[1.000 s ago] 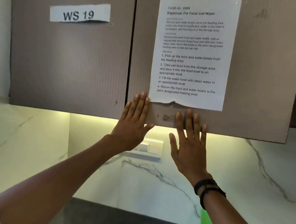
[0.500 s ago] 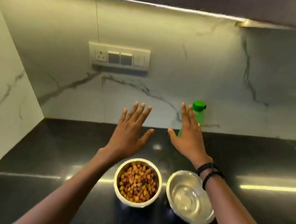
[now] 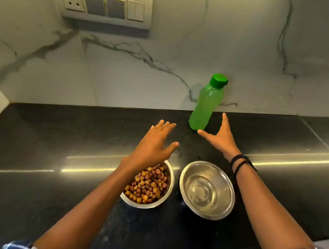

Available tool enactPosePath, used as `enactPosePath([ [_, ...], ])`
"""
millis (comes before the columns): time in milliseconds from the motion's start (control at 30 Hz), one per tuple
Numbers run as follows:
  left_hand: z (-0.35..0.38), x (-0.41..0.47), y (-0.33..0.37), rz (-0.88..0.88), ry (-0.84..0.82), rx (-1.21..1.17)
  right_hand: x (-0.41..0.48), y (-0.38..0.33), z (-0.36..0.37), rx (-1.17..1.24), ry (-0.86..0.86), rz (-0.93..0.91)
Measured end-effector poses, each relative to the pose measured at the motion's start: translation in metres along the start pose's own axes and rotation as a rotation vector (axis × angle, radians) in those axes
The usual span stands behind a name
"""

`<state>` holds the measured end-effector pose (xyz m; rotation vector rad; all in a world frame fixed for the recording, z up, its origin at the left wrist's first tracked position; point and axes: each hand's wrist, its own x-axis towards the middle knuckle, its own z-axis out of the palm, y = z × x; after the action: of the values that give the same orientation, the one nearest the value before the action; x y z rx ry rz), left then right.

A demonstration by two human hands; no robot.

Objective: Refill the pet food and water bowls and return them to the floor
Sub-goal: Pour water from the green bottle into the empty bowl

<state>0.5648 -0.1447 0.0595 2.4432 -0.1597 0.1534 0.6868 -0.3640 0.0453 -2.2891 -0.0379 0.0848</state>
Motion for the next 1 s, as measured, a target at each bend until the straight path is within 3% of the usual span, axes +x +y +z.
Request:
enactPosePath([
  [133, 0.011, 0.014, 0.009, -0.037, -0.001, -0.035, 0.050, 0.002, -0.003, 0.127, -0.016, 0.023],
  [400, 0.030, 0.024, 0.024, -0.130, 0.044, -0.064, 0.132, -0.012, 0.002, 0.364, 0.151, -0.080],
  [633, 0.054, 0.027, 0.046, -0.148, 0.021, -0.071, 0.135, 0.010, -0.013, 0.072, 0.134, -0.118],
  [800, 0.079, 0.038, 0.067, -0.123, -0.014, -0.102, 0.089, 0.037, -0.042, 0.050, 0.103, -0.168],
  [1000, 0.085, 0.067, 0.105, -0.010, 0.070, -0.176, 0.035, 0.064, -0.074, 0.065, 0.077, -0.178],
])
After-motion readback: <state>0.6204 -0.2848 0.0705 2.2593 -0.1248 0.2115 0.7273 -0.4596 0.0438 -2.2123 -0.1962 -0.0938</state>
